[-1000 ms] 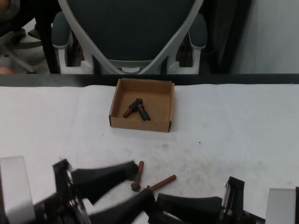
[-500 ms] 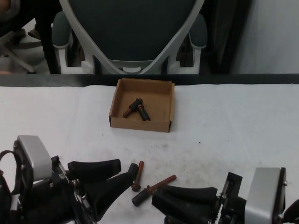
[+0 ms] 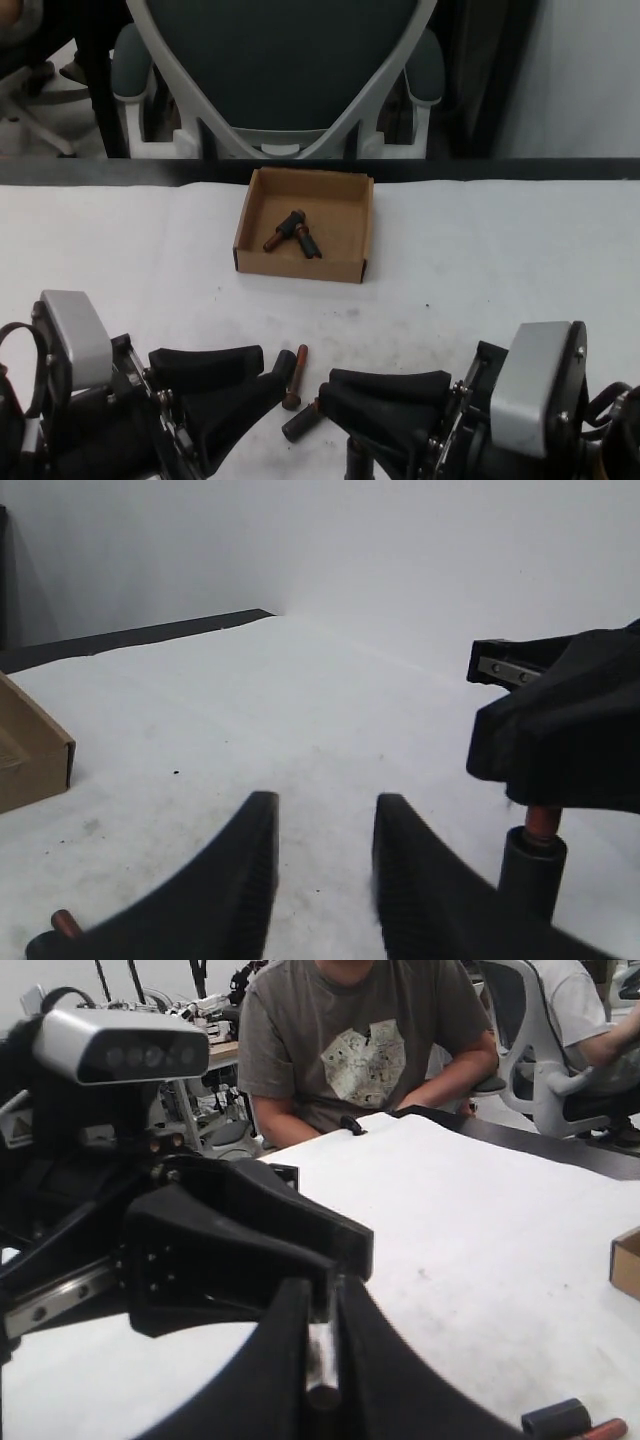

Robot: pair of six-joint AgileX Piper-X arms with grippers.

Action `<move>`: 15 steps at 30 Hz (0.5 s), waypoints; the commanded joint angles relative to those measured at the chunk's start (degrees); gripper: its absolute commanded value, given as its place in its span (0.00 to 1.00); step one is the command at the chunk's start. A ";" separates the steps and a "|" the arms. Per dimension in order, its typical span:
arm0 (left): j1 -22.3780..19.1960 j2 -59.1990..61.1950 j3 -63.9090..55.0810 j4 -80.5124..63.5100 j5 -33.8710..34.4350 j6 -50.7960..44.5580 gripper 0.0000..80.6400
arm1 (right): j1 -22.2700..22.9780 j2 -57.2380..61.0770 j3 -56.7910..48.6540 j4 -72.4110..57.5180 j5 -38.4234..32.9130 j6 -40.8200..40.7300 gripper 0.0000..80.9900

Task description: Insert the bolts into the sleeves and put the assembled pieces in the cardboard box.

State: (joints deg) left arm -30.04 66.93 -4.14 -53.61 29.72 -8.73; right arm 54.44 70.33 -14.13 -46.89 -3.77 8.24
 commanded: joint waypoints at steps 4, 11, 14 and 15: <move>0.07 -0.18 -0.13 -0.02 0.40 0.21 0.25 | -2.07 -0.55 -0.89 -0.29 -0.24 -1.01 0.00; 0.07 -0.18 -0.13 0.39 0.40 0.21 0.02 | -6.21 -0.55 -0.89 -0.14 -1.60 -0.91 0.00; 0.07 -0.18 -0.13 0.39 0.40 0.21 0.01 | -7.89 -0.55 -0.89 -0.14 -1.72 -0.69 0.00; 0.07 -0.18 -0.13 0.39 0.40 0.21 0.01 | -8.29 -0.55 -0.89 -0.14 -1.72 -0.70 0.00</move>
State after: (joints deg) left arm -30.04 66.93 -4.14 -52.75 29.72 -8.65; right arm 47.74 70.33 -14.27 -46.70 -4.88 7.84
